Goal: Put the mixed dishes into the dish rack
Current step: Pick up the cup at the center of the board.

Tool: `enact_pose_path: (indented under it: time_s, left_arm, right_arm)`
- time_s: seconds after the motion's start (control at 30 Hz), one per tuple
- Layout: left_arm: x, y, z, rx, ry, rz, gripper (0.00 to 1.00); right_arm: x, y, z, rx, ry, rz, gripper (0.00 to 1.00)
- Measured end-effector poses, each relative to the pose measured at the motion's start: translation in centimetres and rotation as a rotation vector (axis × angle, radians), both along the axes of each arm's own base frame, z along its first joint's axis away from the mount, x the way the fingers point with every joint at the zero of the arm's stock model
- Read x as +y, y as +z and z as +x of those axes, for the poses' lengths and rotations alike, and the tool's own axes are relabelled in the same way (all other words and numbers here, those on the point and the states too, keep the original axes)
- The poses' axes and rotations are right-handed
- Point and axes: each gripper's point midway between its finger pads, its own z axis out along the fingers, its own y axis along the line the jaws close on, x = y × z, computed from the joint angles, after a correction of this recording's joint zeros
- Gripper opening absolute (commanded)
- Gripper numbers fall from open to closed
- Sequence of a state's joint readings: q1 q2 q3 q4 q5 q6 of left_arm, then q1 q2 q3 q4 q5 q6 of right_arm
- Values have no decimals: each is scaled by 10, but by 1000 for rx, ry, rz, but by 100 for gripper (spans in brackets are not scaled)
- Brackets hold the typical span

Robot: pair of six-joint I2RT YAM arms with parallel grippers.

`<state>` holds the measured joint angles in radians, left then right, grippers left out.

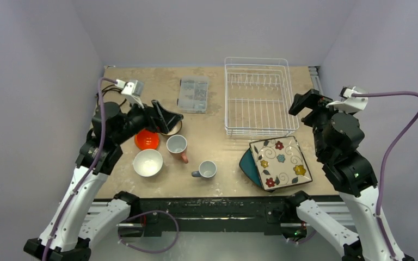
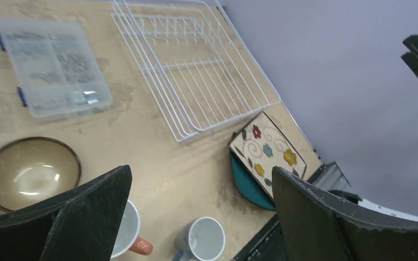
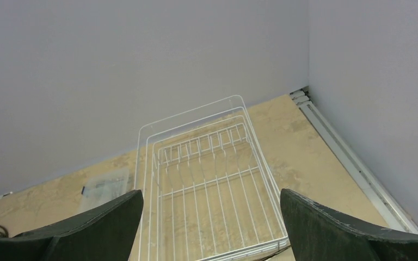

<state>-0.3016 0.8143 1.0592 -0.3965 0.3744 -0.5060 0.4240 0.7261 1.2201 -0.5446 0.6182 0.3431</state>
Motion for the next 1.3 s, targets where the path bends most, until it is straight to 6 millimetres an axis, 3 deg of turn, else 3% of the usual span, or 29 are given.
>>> enact_pose_path:
  time_s: [0.23,0.47,0.73,0.9,1.03,1.17,1.3]
  left_arm:
    - [-51,-44,-24,141,-154,-27,100]
    - [-108,-93,-63,269,-293,-6,99]
    - [-153,-146,-88,379,-328,106,85]
    - [-152,-176,-85,397,-239,243,82]
    - [-140,-180,-74,386,-143,381,74]
    - [-128,-187,-66,362,-115,526,74]
    - [-117,-201,-70,355,-174,685,80]
  right_arm:
    - [10,-7,-7,-6,74,17,99]
    - [21,-25,-8,18,128,49,99]
    - [27,-45,-11,59,163,54,99]
    - [33,-47,-11,64,196,55,99]
    - [39,-55,-9,87,224,51,99]
    - [45,-65,-6,120,245,43,99]
    - [50,-75,-3,151,264,37,99]
